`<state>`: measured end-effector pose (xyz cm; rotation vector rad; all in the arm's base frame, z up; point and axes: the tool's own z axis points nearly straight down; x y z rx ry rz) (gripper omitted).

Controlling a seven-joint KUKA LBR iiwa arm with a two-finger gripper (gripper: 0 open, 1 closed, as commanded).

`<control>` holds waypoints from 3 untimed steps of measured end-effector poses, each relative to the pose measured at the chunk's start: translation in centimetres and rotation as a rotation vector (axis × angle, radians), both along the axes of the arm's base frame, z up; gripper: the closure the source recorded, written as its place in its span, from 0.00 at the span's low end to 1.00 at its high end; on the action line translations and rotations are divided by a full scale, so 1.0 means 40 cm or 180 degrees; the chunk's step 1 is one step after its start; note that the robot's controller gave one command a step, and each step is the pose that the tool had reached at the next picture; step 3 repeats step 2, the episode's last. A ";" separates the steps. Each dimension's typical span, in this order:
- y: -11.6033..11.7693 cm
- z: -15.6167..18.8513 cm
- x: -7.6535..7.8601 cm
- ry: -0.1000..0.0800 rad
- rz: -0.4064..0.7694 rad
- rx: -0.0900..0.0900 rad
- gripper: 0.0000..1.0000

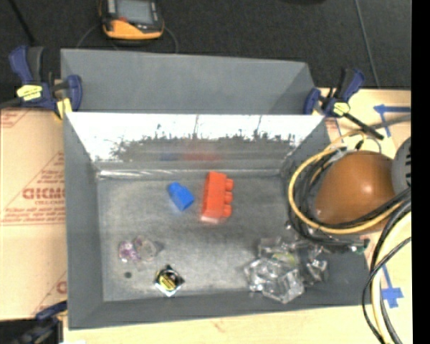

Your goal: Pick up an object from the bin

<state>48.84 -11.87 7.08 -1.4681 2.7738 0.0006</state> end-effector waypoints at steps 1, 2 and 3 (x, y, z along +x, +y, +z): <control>-0.002 0.002 0.007 -0.0021 0.0002 -0.0007 1.00; -0.006 0.327 0.028 -0.0024 0.0061 -0.0014 1.00; -0.006 0.327 0.028 -0.0024 0.0061 -0.0014 1.00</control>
Offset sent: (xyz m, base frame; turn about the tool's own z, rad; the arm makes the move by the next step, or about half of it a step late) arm 0.0000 0.0000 0.0000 0.0000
